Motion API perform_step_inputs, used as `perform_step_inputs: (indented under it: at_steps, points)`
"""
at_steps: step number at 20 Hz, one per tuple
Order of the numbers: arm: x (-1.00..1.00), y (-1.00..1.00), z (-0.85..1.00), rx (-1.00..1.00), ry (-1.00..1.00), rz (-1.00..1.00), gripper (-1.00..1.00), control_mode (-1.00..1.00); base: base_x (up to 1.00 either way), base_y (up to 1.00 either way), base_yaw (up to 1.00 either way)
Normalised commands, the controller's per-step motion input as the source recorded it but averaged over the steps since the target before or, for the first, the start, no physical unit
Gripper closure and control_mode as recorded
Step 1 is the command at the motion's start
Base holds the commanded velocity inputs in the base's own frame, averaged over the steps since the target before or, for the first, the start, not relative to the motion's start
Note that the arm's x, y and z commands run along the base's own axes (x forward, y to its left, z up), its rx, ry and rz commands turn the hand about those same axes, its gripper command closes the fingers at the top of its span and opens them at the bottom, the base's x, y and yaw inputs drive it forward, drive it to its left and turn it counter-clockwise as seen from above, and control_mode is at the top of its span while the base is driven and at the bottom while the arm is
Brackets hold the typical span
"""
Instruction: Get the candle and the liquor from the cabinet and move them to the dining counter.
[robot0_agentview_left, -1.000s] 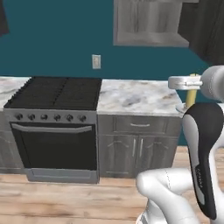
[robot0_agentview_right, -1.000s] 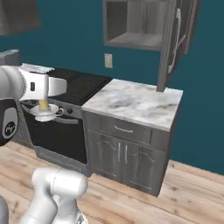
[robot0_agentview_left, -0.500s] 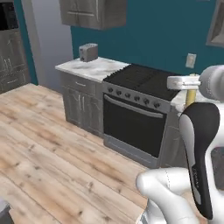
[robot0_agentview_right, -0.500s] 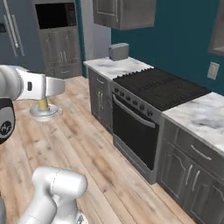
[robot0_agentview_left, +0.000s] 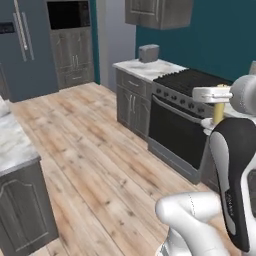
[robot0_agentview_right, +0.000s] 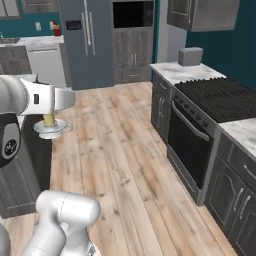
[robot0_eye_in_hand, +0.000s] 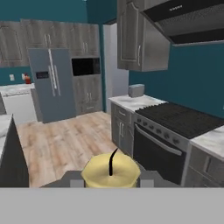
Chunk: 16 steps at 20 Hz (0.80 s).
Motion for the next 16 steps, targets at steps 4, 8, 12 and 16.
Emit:
perform_step_inputs:
  at_steps: [4,8,12,16]
  points:
    - [0.0,0.0,0.0,0.0,0.0,0.0,1.0,1.0,-0.3,0.83,-0.05]
    - [0.0,0.0,0.0,0.0,0.0,0.0,1.0,1.0,-0.13,1.0,0.0]
    - [0.0,0.0,0.0,0.0,0.0,0.0,1.0,1.0,-0.1,1.0,0.1]
    - [0.0,0.0,0.0,0.0,0.0,0.0,1.0,1.0,-0.22,1.0,0.21]
